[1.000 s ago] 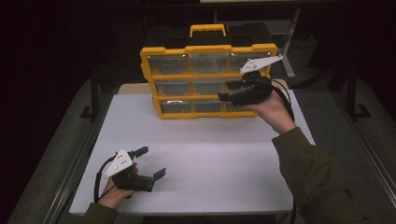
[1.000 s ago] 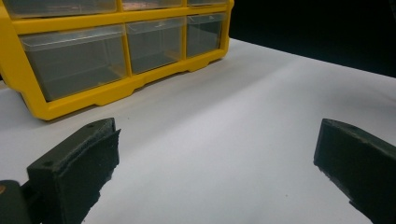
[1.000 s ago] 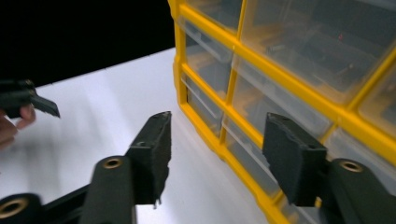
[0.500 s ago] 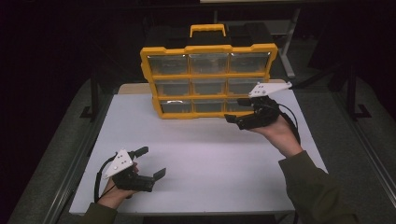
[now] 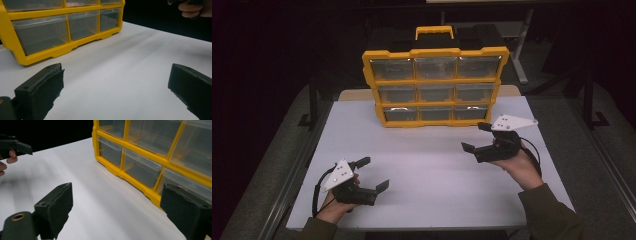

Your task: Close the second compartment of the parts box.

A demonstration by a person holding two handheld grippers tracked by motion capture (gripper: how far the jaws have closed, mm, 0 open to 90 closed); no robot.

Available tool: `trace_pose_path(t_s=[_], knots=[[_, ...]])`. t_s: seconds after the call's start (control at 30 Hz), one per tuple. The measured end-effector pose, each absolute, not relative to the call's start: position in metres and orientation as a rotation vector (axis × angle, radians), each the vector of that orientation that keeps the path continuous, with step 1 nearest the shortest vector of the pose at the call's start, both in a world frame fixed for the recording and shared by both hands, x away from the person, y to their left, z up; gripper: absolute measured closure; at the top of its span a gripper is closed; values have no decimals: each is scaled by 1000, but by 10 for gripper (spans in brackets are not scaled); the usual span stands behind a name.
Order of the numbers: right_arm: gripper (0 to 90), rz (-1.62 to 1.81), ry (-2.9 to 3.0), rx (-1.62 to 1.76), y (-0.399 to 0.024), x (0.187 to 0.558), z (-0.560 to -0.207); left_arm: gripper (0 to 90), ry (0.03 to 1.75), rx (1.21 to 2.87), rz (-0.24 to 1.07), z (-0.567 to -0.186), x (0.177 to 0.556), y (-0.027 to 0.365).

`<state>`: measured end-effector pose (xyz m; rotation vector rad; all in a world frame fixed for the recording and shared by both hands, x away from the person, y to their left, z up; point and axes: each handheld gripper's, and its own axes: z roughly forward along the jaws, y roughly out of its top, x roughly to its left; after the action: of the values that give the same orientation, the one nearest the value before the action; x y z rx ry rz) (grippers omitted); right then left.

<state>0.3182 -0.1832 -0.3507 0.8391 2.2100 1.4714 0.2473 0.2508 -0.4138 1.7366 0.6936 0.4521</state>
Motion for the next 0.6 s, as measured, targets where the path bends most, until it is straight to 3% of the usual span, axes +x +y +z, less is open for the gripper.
trace_pose_path(t_s=[0.6], knots=[[75,1476,2218,914,-210,282,-396,0,693,1740,463,-413,247,253]])
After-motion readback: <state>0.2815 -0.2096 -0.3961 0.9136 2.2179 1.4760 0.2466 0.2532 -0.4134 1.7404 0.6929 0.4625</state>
